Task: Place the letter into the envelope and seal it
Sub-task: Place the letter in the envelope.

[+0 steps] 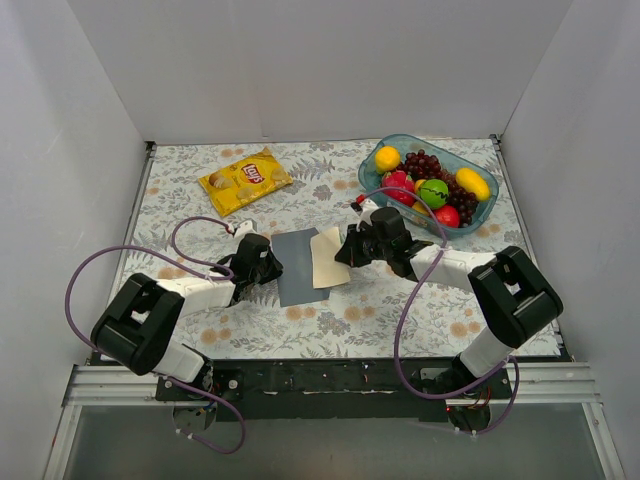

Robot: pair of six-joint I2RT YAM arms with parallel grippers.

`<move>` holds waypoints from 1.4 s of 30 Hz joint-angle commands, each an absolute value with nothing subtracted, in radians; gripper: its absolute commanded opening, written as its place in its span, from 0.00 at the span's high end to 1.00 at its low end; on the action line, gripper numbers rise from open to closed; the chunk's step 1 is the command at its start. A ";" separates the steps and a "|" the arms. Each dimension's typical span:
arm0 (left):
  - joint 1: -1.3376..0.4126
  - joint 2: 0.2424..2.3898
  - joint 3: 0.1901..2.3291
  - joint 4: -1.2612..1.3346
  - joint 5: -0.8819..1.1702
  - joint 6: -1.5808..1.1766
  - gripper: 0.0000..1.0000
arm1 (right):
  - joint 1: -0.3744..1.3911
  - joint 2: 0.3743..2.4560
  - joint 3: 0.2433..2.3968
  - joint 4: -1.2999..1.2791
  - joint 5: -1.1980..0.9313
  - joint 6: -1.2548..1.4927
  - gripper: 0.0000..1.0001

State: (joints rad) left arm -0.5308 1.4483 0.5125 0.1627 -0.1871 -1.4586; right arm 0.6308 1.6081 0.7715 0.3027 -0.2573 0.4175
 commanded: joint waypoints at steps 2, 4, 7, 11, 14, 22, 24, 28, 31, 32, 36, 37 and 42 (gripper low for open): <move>-0.528 1.466 0.508 0.109 -0.179 -1.447 0.84 | 0.635 1.583 0.776 0.350 -0.267 0.397 0.99; -0.528 1.466 0.506 0.109 -0.179 -1.445 0.84 | 0.634 1.571 0.769 0.353 -0.255 0.396 0.99; -0.528 1.465 0.506 0.109 -0.179 -1.445 0.84 | 0.635 1.560 0.764 0.359 -0.218 0.396 0.99; -0.528 1.462 0.506 0.104 -0.183 -1.443 0.84 | 0.635 1.554 0.764 0.370 -0.164 0.406 0.99; -0.526 1.457 0.505 0.101 -0.187 -1.443 0.84 | 0.635 1.554 0.764 0.382 -0.140 0.414 0.99; -0.528 1.459 0.503 0.098 -0.187 -1.442 0.84 | 0.634 1.578 0.776 0.405 -0.146 0.405 0.99; -0.528 1.462 0.505 0.100 -0.187 -1.440 0.84 | 0.635 1.583 0.775 0.410 -0.166 0.393 0.99; -0.528 1.466 0.505 0.103 -0.184 -1.442 0.84 | 0.634 1.575 0.747 0.439 -0.212 0.367 0.99; -0.526 1.471 0.506 0.104 -0.181 -1.442 0.84 | 0.634 1.568 0.735 0.459 -0.245 0.351 0.99; -0.528 1.471 0.506 0.106 -0.179 -1.442 0.84 | 0.635 1.566 0.727 0.465 -0.261 0.348 0.99; -0.528 1.473 0.506 0.106 -0.178 -1.443 0.85 | 0.635 1.563 0.713 0.477 -0.294 0.341 0.99; -0.526 1.471 0.505 0.106 -0.176 -1.442 0.85 | 0.635 1.562 0.710 0.476 -0.296 0.342 0.99; -0.528 1.470 0.502 0.107 -0.178 -1.443 0.85 | 0.635 1.559 0.696 0.485 -0.316 0.341 0.99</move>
State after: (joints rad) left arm -0.5308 1.4502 0.5125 0.1658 -0.1864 -1.4551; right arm 0.6308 1.5902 0.7113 0.4294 -0.2768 0.3614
